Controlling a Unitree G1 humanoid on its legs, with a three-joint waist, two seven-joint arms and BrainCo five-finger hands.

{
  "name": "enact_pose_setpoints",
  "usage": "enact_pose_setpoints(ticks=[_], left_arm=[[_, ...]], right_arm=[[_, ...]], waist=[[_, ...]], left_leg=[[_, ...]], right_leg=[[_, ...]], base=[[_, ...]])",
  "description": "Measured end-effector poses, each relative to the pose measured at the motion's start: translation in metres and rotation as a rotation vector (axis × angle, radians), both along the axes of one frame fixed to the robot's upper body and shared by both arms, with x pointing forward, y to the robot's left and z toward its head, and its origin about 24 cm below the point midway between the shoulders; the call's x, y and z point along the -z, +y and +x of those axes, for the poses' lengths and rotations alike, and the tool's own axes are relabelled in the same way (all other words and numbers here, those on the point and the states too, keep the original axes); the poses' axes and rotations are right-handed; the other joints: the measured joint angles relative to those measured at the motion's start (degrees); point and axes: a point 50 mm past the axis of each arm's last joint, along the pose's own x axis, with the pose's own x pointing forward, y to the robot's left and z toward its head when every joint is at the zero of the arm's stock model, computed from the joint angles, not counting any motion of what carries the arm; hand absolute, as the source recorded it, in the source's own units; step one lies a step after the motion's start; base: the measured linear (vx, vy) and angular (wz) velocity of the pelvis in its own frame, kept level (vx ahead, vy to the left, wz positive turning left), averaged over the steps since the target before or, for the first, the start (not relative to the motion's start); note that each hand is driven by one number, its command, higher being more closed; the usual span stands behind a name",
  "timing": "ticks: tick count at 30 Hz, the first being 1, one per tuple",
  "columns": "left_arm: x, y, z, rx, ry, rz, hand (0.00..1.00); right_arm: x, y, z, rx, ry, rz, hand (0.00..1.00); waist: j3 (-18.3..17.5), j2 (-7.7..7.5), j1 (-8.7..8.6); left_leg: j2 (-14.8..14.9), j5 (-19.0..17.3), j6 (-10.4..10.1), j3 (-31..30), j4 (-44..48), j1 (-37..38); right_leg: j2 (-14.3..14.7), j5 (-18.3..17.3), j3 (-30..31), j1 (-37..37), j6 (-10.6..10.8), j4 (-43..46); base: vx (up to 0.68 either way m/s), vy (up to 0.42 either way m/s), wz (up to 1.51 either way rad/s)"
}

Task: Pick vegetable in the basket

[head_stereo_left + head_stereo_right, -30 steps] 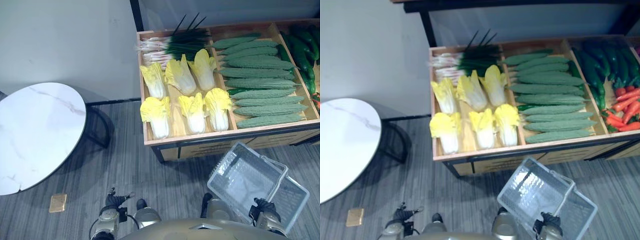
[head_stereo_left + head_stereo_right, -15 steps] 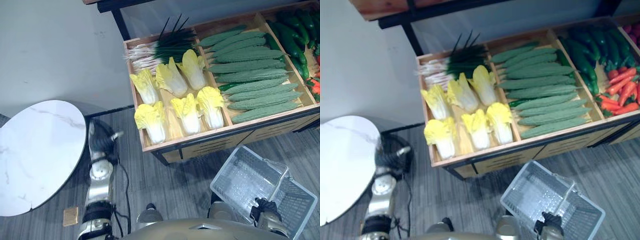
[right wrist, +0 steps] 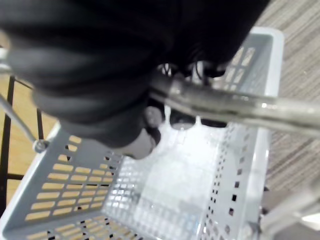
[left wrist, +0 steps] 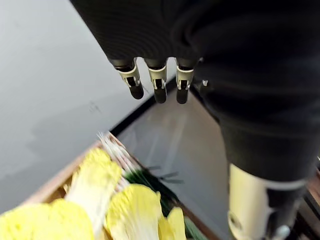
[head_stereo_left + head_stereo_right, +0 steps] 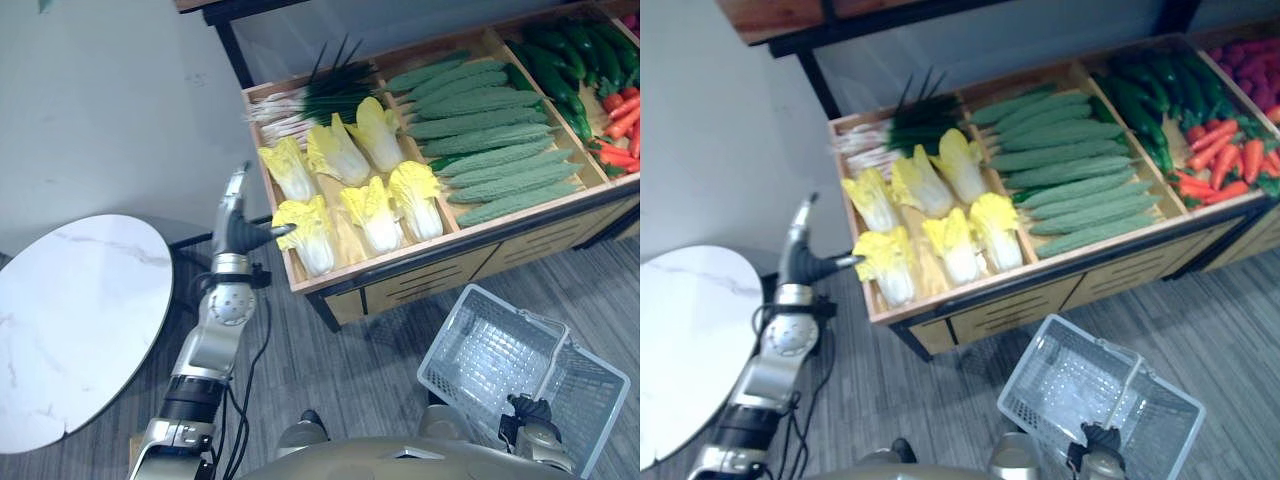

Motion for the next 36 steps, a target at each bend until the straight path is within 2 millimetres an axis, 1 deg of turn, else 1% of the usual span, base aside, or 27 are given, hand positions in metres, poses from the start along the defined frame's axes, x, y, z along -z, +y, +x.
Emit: enact_pose_setpoints(ticks=[2,3,6,8,9,12,14,15,19,21,22,24,26,29,30,31,32,34,36], left_arm=[[-0.007,-0.004,0.009,0.008,-0.020,0.030,0.00],[-0.016,-0.009,0.021,0.006,-0.041,0.076,0.00],[-0.026,-0.014,0.032,0.013,-0.059,0.093,0.00],[-0.034,-0.014,0.041,-0.007,-0.071,0.134,0.00],[-0.035,-0.013,0.043,-0.013,-0.069,0.142,0.00],[-0.039,-0.009,0.055,-0.063,-0.047,0.190,0.00],[-0.042,-0.007,0.058,-0.087,-0.042,0.202,0.00],[-0.043,-0.006,0.060,-0.096,-0.038,0.208,0.00],[-0.042,-0.002,0.065,-0.120,-0.022,0.259,0.00],[-0.044,0.001,0.071,-0.135,-0.010,0.287,0.00],[-0.047,0.001,0.074,-0.139,-0.004,0.326,0.00],[-0.049,0.003,0.077,-0.142,-0.002,0.355,0.00],[-0.053,0.003,0.080,-0.139,-0.005,0.383,0.00],[-0.057,0.005,0.084,-0.152,-0.002,0.412,0.00],[-0.061,0.003,0.087,-0.151,-0.016,0.444,0.00],[-0.071,-0.001,0.090,-0.145,-0.042,0.468,0.00],[-0.076,-0.002,0.092,-0.141,-0.058,0.487,1.00],[-0.079,-0.002,0.093,-0.142,-0.062,0.498,1.00],[-0.081,-0.005,0.094,-0.135,-0.067,0.509,1.00]], right_arm=[[-0.002,-0.002,0.007,-0.001,-0.015,-0.006,1.00],[-0.006,-0.005,0.015,0.001,-0.037,-0.015,1.00],[-0.008,-0.006,0.021,0.016,-0.057,-0.019,1.00],[-0.011,-0.006,0.027,0.020,-0.075,-0.027,1.00],[-0.012,-0.006,0.029,0.021,-0.081,-0.030,1.00],[-0.016,-0.007,0.038,0.029,-0.108,-0.039,1.00],[-0.017,-0.007,0.041,0.034,-0.120,-0.045,1.00],[-0.019,-0.008,0.043,0.035,-0.130,-0.051,1.00],[-0.022,-0.009,0.047,0.037,-0.154,-0.060,1.00],[-0.025,-0.009,0.053,0.036,-0.171,-0.063,1.00],[-0.028,-0.009,0.058,0.035,-0.188,-0.068,1.00],[-0.031,-0.009,0.064,0.028,-0.207,-0.072,1.00],[-0.034,-0.010,0.068,0.027,-0.228,-0.079,1.00],[-0.038,-0.010,0.072,0.020,-0.255,-0.088,1.00],[-0.039,-0.009,0.074,0.017,-0.261,-0.092,1.00],[-0.041,-0.009,0.078,0.015,-0.273,-0.095,1.00],[-0.044,-0.008,0.084,-0.001,-0.284,-0.101,1.00],[-0.045,-0.006,0.087,-0.014,-0.290,-0.103,1.00],[-0.046,-0.007,0.088,-0.017,-0.297,-0.107,1.00]], waist=[[0.89,0.22,-0.80],[2.51,0.36,-1.32],[4.15,0.20,-1.86],[4.97,0.03,-1.96],[5.39,0.05,-1.90],[8.16,0.07,-2.14],[8.55,0.03,-2.12],[9.64,0.17,-2.12],[10.82,0.32,-2.16],[11.84,0.35,-2.26],[12.90,0.44,-2.28],[13.32,0.53,-2.34],[14.71,0.76,-2.41],[15.01,0.80,-2.51],[15.20,0.91,-2.70],[15.88,0.86,-2.90],[15.94,0.86,-3.22],[16.49,1.05,-3.74],[16.71,1.14,-3.86]], left_leg=[[-0.07,0.48,0.54,0.45,0.04,-0.55],[-0.20,0.54,0.58,0.90,0.09,-0.91],[-0.21,0.55,0.59,1.01,0.14,-1.52],[-0.24,0.59,0.65,1.76,0.31,-3.15],[-0.24,0.59,0.65,2.15,0.31,-3.15],[-0.28,0.52,0.65,2.53,0.59,-3.41],[-0.26,0.36,0.78,2.65,1.19,-5.06],[-0.26,0.36,0.78,2.80,1.21,-4.91],[-0.40,0.35,0.81,3.48,1.28,-5.45],[-0.53,0.33,0.83,3.81,1.44,-5.81],[-0.61,0.22,1.02,4.04,1.63,-5.85],[-0.74,0.18,1.08,4.46,1.87,-6.75],[-0.74,0.17,1.09,4.79,2.08,-6.76],[-1.00,0.17,1.09,5.95,2.09,-7.56],[-1.04,0.17,1.09,6.03,2.10,-7.98],[-1.10,0.17,1.09,6.57,2.12,-8.07],[-1.35,0.17,1.09,7.08,2.15,-8.73],[-1.39,0.17,1.09,7.05,2.15,-8.78],[-1.44,0.17,1.09,7.19,2.15,-8.87]], right_leg=[[0.03,0.51,0.81,-1.11,-0.12,0.38],[0.04,0.93,1.47,-2.00,0.09,0.61],[0.05,0.93,1.60,-2.81,0.11,0.81],[0.13,0.97,2.55,-5.29,0.16,1.47],[0.18,0.96,2.82,-5.60,0.17,1.73],[0.19,0.93,3.37,-6.34,0.21,2.10],[0.14,0.93,3.79,-8.08,0.22,2.48],[0.16,0.92,4.08,-8.09,0.22,2.60],[0.15,0.91,4.67,-9.21,0.25,2.92],[0.10,0.87,5.19,-10.15,0.30,3.66],[0.08,0.82,5.64,-10.50,0.36,3.96],[0.02,0.84,6.27,-11.95,0.35,4.40],[0.04,0.89,6.60,-12.15,0.39,4.49],[0.10,1.21,7.82,-13.94,0.79,4.82],[0.09,1.32,7.97,-14.38,0.81,4.78],[0.13,1.43,8.42,-14.84,0.93,4.83],[0.10,1.66,9.19,-15.92,1.10,4.79],[0.06,1.70,9.21,-15.93,1.15,4.75],[0.07,1.70,9.42,-16.16,1.15,4.65]], base=[[0.02,-0.004,-0.15],[0.03,-0.009,-0.16],[0.01,-0.007,-0.05],[0.03,-0.015,-0.13],[0.05,-0.009,-0.19],[0.02,-0.011,-0.10],[0.00,-0.018,-0.04],[0.01,-0.009,-0.05],[0.00,-0.010,-0.09],[-0.01,-0.010,-0.08],[-0.03,-0.006,-0.09],[-0.03,-0.009,-0.10],[0.00,-0.007,-0.09],[0.01,-0.004,-0.16],[0.03,-0.004,-0.11],[0.03,-0.005,-0.17],[0.03,-0.005,-0.16],[0.01,-0.002,-0.04],[0.02,-0.007,-0.04]])
